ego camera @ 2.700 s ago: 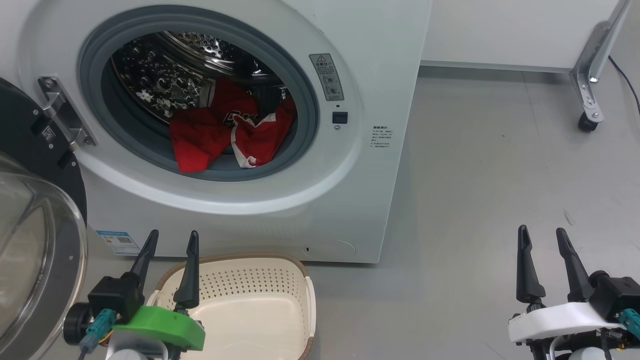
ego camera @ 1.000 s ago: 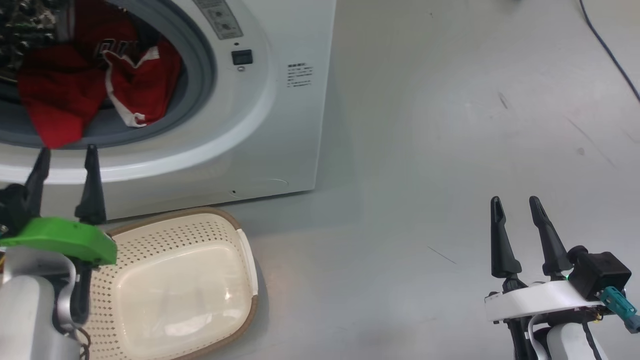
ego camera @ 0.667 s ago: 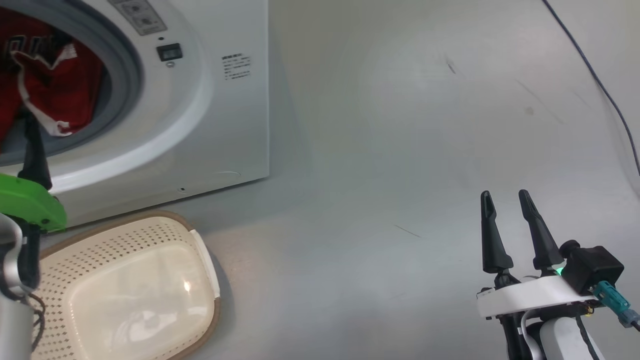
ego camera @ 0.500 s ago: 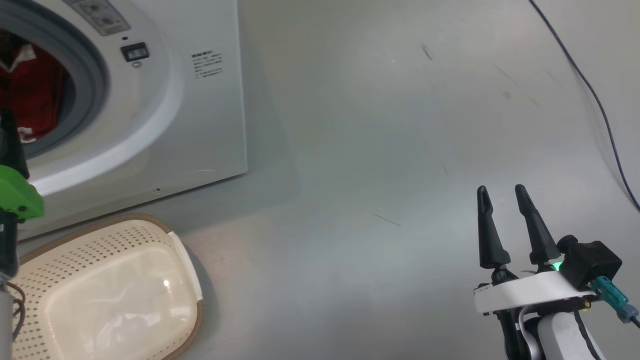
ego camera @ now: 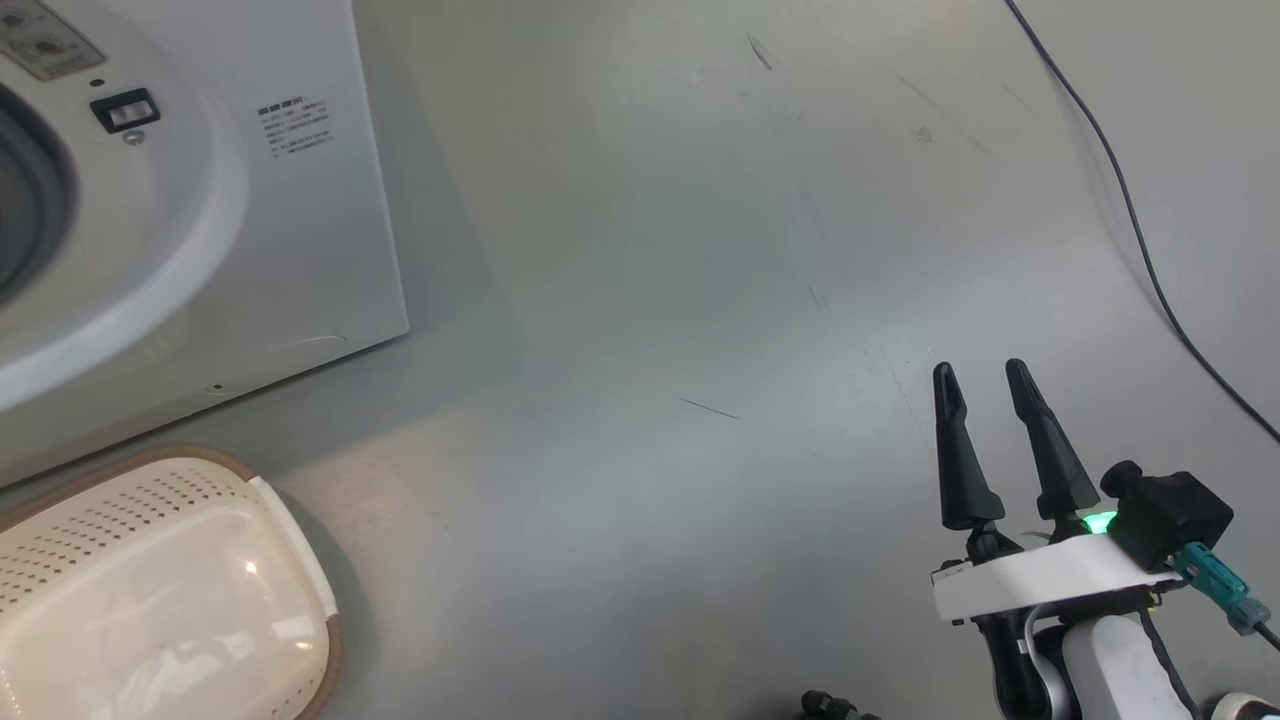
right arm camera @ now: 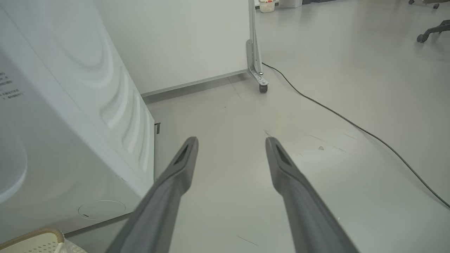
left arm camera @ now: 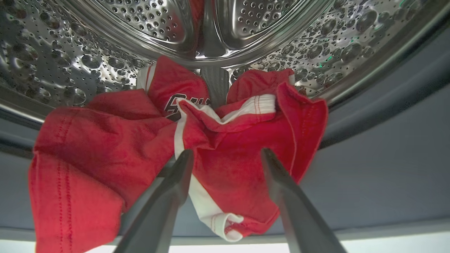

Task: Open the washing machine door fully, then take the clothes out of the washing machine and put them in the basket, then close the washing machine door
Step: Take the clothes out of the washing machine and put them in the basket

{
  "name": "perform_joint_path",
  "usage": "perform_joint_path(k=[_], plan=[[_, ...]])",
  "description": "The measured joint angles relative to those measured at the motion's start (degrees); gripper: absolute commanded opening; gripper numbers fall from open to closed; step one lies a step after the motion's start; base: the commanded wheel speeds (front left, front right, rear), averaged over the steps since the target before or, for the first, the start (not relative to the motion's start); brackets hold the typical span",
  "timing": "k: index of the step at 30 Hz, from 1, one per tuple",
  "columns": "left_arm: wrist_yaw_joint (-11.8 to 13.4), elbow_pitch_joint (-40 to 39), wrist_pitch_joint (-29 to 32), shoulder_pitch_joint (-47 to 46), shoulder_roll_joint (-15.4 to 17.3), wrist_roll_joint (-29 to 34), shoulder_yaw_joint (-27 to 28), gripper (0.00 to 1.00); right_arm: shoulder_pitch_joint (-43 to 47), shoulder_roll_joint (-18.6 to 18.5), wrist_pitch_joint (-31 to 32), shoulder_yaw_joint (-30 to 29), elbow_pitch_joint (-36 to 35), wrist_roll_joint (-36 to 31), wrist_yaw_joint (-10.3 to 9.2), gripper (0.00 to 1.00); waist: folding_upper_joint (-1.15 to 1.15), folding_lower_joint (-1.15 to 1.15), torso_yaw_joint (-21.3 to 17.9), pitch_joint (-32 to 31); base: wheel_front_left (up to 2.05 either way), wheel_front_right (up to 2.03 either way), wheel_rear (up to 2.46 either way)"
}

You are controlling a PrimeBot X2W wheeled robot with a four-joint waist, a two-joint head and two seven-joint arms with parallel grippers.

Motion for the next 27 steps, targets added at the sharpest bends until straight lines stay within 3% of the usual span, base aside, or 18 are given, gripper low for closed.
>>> perform_joint_path(k=[27], plan=[[0.7, 11.2, 3.2, -7.9, 1.8, 1.9, 3.2, 1.00, -1.2, 0.2, 0.0, 2.1, -0.9, 0.9, -1.45, 1.00, 0.00, 0.00, -1.9, 3.8, 0.00, 0.00, 0.00]])
